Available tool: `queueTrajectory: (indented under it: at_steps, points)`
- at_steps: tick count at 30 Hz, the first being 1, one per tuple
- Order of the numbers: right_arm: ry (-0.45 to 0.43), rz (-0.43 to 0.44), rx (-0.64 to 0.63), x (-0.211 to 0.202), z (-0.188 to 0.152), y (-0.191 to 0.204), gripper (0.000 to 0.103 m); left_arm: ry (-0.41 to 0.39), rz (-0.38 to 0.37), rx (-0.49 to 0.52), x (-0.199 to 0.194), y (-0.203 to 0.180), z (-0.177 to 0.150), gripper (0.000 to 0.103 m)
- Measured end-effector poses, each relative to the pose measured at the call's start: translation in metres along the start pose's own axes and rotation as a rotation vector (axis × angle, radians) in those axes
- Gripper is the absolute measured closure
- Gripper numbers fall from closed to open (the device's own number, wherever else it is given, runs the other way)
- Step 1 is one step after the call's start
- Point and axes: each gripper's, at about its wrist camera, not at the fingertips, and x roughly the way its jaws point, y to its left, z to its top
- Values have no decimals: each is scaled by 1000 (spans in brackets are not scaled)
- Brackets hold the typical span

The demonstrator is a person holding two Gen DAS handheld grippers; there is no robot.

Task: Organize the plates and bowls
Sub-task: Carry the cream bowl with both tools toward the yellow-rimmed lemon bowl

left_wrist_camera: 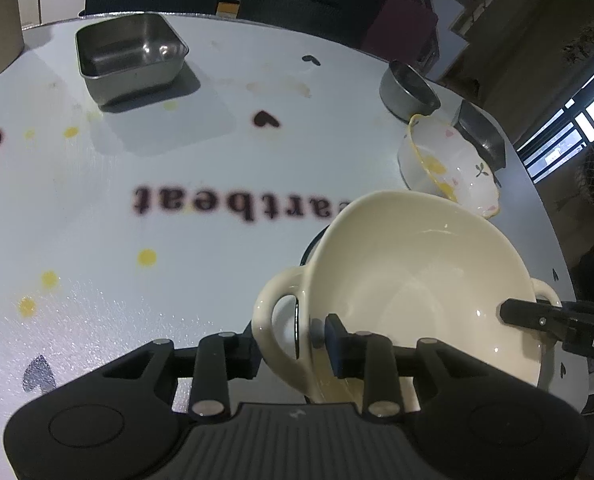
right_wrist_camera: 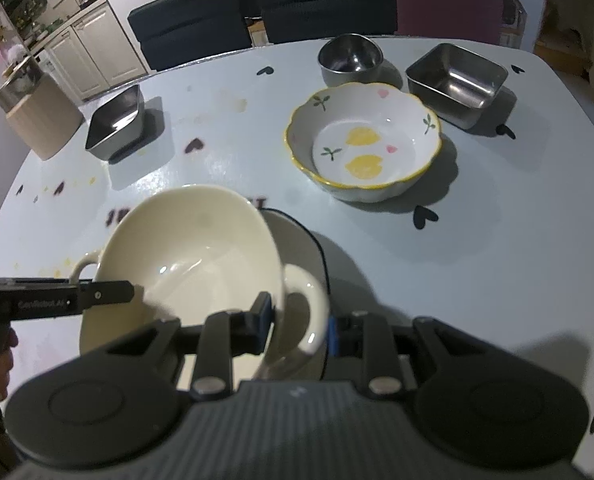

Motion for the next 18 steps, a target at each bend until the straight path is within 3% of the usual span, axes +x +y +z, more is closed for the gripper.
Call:
queueTrajectory:
  at_steps: [18]
  points:
    - [31,-14,-14,7,3,-2,71,16,14,26,6,-3,0,68]
